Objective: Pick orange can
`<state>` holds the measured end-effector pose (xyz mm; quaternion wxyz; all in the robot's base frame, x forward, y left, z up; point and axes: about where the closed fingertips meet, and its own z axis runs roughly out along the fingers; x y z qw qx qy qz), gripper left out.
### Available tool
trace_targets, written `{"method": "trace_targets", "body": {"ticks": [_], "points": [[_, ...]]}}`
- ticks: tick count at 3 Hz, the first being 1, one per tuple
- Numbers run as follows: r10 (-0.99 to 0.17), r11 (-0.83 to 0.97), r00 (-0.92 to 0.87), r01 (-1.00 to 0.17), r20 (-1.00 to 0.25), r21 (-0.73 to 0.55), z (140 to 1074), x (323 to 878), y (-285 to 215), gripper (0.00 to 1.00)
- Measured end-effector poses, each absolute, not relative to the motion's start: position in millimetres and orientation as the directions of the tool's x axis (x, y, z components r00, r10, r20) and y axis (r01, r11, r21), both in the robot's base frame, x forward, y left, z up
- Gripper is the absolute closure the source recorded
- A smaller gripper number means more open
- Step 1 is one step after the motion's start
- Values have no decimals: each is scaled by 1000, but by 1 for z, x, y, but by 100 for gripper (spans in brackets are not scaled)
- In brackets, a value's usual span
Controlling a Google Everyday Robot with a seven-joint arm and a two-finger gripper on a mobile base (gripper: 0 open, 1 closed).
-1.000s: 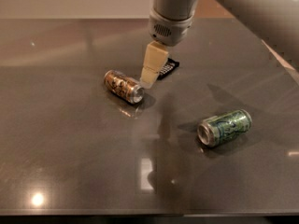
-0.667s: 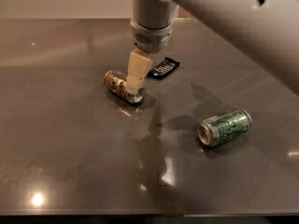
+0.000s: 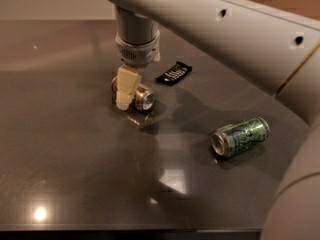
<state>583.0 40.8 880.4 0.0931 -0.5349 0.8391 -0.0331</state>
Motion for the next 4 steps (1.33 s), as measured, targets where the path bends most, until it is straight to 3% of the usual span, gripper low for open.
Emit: {"method": "trace_targets", "body": {"ticks": [2, 4], "points": [[-899, 435, -425, -894, -104, -105, 852, 592, 59, 0], [-896, 439, -429, -895, -115, -79, 843, 592, 64, 41]]}}
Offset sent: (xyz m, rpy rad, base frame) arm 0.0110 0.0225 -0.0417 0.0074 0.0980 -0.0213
